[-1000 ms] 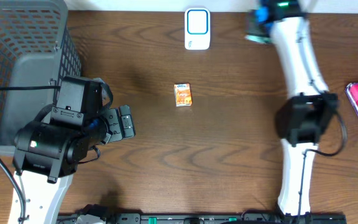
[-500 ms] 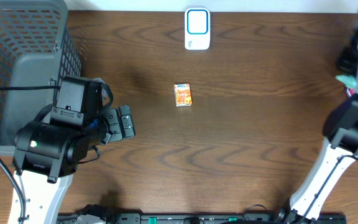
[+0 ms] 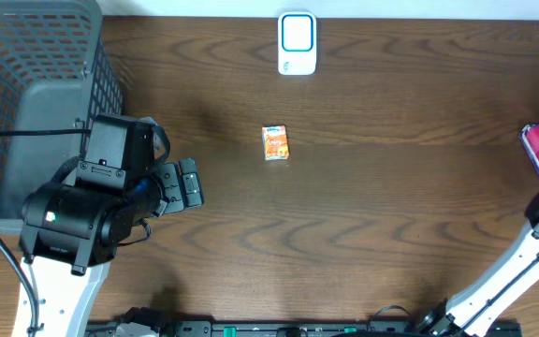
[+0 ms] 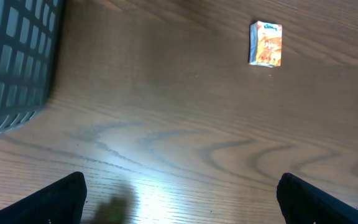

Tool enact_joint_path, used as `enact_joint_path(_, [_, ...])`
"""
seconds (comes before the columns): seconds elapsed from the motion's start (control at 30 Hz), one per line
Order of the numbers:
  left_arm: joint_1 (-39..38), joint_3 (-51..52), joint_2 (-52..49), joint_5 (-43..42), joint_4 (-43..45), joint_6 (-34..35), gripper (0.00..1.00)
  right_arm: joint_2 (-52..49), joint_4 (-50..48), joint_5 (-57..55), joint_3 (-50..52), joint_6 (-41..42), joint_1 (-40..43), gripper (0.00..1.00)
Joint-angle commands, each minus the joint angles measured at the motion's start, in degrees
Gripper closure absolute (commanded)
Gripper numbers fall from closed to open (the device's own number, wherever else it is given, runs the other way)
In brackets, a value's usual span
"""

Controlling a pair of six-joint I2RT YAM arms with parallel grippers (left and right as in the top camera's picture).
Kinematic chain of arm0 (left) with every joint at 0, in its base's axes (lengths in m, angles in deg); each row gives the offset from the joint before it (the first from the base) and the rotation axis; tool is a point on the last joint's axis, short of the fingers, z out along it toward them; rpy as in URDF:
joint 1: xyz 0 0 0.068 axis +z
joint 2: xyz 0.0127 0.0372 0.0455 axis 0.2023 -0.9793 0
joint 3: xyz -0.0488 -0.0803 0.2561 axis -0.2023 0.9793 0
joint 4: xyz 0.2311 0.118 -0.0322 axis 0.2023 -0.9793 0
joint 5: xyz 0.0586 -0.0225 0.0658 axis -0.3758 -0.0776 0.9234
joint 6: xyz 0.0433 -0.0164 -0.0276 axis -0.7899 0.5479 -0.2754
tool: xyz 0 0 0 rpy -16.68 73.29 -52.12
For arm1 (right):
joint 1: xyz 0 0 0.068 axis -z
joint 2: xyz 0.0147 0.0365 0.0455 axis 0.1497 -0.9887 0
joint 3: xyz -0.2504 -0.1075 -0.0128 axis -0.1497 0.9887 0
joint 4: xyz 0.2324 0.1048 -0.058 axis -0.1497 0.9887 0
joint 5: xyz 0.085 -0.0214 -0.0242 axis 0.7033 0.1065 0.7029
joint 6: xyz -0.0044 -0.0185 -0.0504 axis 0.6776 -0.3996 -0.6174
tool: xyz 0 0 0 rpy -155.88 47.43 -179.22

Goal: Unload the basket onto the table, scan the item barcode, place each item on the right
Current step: 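Carry the mint packet to the right edge and release it, then reach the right gripper to the orange Kleenex pack and grasp it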

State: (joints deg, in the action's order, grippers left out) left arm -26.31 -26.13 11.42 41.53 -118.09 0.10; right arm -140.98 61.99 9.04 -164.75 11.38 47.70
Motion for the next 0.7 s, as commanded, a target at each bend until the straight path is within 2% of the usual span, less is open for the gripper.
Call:
enact_joint_path(0.0, [0.2,-0.2,-0.2,0.7,-0.1,0.3,0.02,2.1,0.3,1.5,1.5,1.2,1.6,0.69])
enact_joint_path(0.1, [0.2,-0.2,-0.2,0.7,-0.1,0.3,0.02,2.1,0.1,3.9,3.0,1.2,2.1,0.57])
enact_joint_path(0.23, [0.2,-0.2,-0.2,0.7,-0.1,0.3,0.02,2.1,-0.1,12.0,3.6,-0.7,2.0,0.50])
enact_joint_path(0.37, [0.2,-0.2,-0.2,0.7,-0.1,0.3,0.02,2.4,0.3,21.9,3.6,-3.4,0.7,0.54])
enact_joint_path(0.5, [0.2,-0.2,-0.2,0.7,-0.1,0.3,0.02,5.1,-0.4,27.8,3.5,-3.4,-1.2,0.52])
enact_joint_path(0.67, [0.2,-0.2,-0.2,0.7,-0.1,0.3,0.02,13.2,-2.0,45.2,3.5,-6.8,-5.0,0.48])
